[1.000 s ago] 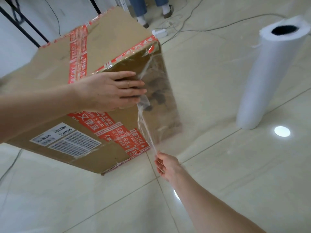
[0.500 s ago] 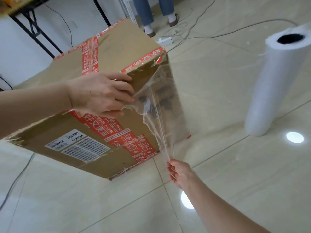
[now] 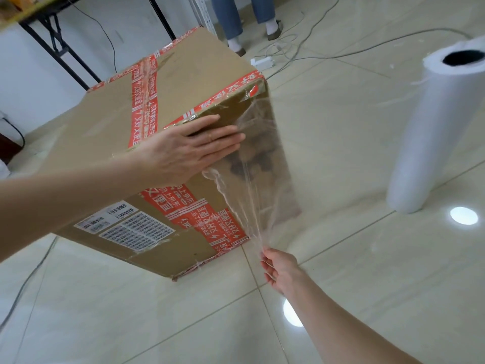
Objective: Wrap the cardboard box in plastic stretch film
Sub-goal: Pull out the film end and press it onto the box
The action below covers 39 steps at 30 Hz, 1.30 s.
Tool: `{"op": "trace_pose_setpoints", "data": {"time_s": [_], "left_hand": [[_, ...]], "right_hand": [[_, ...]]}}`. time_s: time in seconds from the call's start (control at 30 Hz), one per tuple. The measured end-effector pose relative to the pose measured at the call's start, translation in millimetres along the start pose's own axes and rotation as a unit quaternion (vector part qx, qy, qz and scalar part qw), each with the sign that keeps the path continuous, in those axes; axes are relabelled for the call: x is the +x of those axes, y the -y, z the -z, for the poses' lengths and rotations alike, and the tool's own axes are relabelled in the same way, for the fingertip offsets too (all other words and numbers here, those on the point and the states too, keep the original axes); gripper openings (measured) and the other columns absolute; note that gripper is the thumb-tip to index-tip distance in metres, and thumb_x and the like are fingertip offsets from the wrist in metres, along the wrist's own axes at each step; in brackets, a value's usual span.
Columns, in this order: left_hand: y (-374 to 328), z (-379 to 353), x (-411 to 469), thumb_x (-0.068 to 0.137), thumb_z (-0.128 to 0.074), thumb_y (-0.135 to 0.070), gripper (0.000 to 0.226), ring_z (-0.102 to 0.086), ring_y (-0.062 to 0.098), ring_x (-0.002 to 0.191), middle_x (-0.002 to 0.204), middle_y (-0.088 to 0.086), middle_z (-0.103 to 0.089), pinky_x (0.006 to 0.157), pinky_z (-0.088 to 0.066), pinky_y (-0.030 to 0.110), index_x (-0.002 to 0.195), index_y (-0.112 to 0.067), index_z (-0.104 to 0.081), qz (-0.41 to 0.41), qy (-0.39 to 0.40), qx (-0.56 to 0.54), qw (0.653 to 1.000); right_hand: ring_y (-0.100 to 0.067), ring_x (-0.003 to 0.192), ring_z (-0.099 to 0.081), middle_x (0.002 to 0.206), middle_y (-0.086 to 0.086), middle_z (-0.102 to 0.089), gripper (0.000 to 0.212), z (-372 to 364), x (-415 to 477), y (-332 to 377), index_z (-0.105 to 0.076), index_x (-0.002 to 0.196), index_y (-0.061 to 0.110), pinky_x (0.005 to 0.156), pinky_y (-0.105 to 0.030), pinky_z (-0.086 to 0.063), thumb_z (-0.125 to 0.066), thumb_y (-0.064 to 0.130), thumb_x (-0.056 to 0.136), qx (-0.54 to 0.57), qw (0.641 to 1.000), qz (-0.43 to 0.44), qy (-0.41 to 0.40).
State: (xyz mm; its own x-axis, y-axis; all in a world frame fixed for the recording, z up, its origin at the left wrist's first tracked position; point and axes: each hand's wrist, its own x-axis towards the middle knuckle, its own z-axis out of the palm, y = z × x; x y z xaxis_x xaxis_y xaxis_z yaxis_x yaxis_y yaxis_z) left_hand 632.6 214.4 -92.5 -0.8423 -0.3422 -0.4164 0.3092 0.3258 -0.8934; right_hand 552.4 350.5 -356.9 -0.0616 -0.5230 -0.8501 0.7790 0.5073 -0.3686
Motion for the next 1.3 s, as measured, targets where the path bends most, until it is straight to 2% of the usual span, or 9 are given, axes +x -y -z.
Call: {"op": "trace_pose_setpoints", "data": {"time_s": [0.1, 0.17, 0.23, 0.27, 0.37, 0.47, 0.57, 0.87, 1.3], "left_hand": [[3, -11, -14, 0.090, -0.002, -0.003, 0.061, 0.026, 0.028, 0.138, 0.148, 0.020, 0.032, 0.114, 0.014, 0.043, 0.146, -0.005, 0.023, 0.001, -0.029, 0.056, 0.998], [3, -13, -20, 0.096, -0.015, -0.010, 0.055, -0.005, 0.024, 0.145, 0.156, 0.017, -0.003, 0.118, -0.002, 0.041, 0.151, -0.015, -0.019, 0.022, -0.115, 0.103, 0.988], [1, 1, -16, 0.098, -0.030, -0.024, 0.043, -0.032, 0.026, 0.139, 0.148, 0.013, -0.040, 0.119, -0.009, 0.045, 0.132, -0.014, -0.054, 0.048, -0.171, -0.045, 0.983], [-4, 10, -6, 0.096, -0.033, -0.024, 0.042, -0.037, 0.028, 0.136, 0.143, 0.014, -0.045, 0.118, -0.010, 0.047, 0.128, -0.011, -0.057, 0.032, -0.199, -0.095, 0.975], [-34, 31, 35, 0.092, -0.036, -0.023, 0.057, -0.012, 0.029, 0.145, 0.156, 0.012, -0.020, 0.118, 0.002, 0.050, 0.147, -0.013, -0.028, -0.002, -0.245, -0.141, 0.959], [-57, 23, 65, 0.099, -0.031, -0.033, 0.068, 0.020, 0.028, 0.141, 0.157, 0.009, 0.015, 0.112, 0.017, 0.052, 0.151, -0.016, 0.008, 0.003, -0.147, -0.131, 0.980], [-59, -5, 66, 0.099, -0.022, -0.046, 0.074, 0.020, 0.031, 0.141, 0.155, 0.012, 0.021, 0.110, 0.019, 0.052, 0.147, -0.010, 0.021, 0.011, -0.129, -0.074, 0.989], [-64, -28, 63, 0.097, -0.014, -0.036, 0.067, 0.015, 0.035, 0.144, 0.156, 0.017, 0.016, 0.114, 0.015, 0.055, 0.148, -0.006, 0.019, -0.026, -0.172, -0.045, 0.984], [-73, -34, 56, 0.096, -0.004, -0.041, 0.066, 0.017, 0.035, 0.143, 0.154, 0.019, 0.022, 0.112, 0.017, 0.056, 0.147, -0.005, 0.020, -0.041, -0.136, -0.006, 0.990]], "right_hand": [[-0.011, 0.064, -0.055, 0.076, 0.000, -0.066, 0.010, 0, 0, 3, -0.065, 0.078, 0.013, 0.061, -0.027, -0.039, -0.064, 0.016, 0.088, 0.002, 1.000, 0.005, 0.001], [-0.011, 0.063, -0.054, 0.074, 0.000, -0.065, 0.011, 2, 0, 5, -0.064, 0.078, 0.013, 0.061, -0.026, -0.038, -0.064, 0.017, 0.088, -0.004, 1.000, 0.008, 0.000], [-0.011, 0.063, -0.053, 0.073, 0.000, -0.065, 0.010, 4, 0, 5, -0.064, 0.079, 0.012, 0.061, -0.026, -0.037, -0.064, 0.017, 0.088, -0.008, 1.000, 0.012, -0.001], [-0.011, 0.063, -0.053, 0.073, 0.001, -0.064, 0.010, 4, 0, 4, -0.065, 0.080, 0.012, 0.061, -0.026, -0.037, -0.064, 0.018, 0.088, -0.014, 1.000, 0.015, -0.003], [-0.012, 0.064, -0.053, 0.070, 0.001, -0.063, 0.014, 2, 1, 0, -0.065, 0.077, 0.012, 0.060, -0.026, -0.037, -0.064, 0.020, 0.088, -0.026, 0.999, 0.022, -0.007], [-0.012, 0.065, -0.054, 0.071, 0.002, -0.064, 0.016, 0, 4, -3, -0.064, 0.076, 0.014, 0.060, -0.025, -0.037, -0.064, 0.023, 0.089, -0.016, 1.000, 0.023, -0.001], [-0.011, 0.064, -0.052, 0.073, 0.002, -0.064, 0.014, -7, 6, -6, -0.063, 0.076, 0.016, 0.057, -0.024, -0.035, -0.065, 0.023, 0.088, -0.014, 0.999, 0.029, 0.008], [-0.007, 0.055, -0.046, 0.067, 0.003, -0.057, 0.022, -26, 12, -10, -0.058, 0.069, 0.016, 0.052, -0.020, -0.031, -0.062, 0.023, 0.090, -0.001, 0.999, 0.032, 0.017], [-0.008, 0.059, -0.050, 0.070, 0.004, -0.059, 0.021, -32, 20, -9, -0.058, 0.072, 0.018, 0.056, -0.022, -0.035, -0.062, 0.026, 0.090, 0.006, 0.999, 0.040, 0.022]]}}
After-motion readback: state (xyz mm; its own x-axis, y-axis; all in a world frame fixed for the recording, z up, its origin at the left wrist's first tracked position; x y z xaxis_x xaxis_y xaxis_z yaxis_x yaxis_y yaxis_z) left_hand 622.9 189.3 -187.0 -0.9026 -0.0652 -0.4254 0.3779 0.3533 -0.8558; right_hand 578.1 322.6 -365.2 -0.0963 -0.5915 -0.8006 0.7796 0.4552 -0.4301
